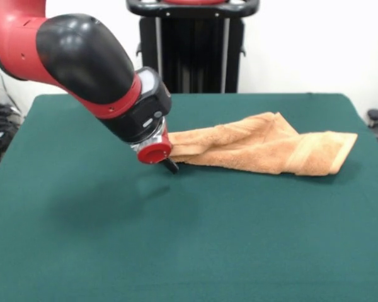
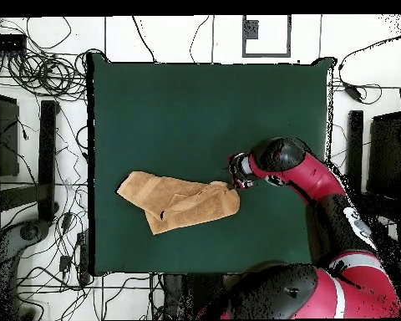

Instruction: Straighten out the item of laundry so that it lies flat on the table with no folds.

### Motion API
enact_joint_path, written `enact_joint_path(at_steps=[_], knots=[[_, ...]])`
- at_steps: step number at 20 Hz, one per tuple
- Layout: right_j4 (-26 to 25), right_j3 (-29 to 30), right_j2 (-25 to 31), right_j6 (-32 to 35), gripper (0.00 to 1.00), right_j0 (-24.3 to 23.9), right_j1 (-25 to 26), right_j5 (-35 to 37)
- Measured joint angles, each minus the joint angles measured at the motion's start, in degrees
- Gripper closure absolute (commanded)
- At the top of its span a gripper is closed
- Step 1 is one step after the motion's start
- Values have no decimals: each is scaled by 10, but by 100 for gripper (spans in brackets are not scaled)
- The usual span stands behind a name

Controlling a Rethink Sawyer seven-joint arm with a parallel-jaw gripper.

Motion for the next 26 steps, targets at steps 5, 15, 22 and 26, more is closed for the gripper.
enact_joint_path(at_steps=[5,15,22,26], knots=[[22,11,16,0,0,-1,-1,0],[39,21,31,0,0,-1,4,0],[39,14,30,0,0,3,22,34],[38,6,23,0,0,13,32,83]])
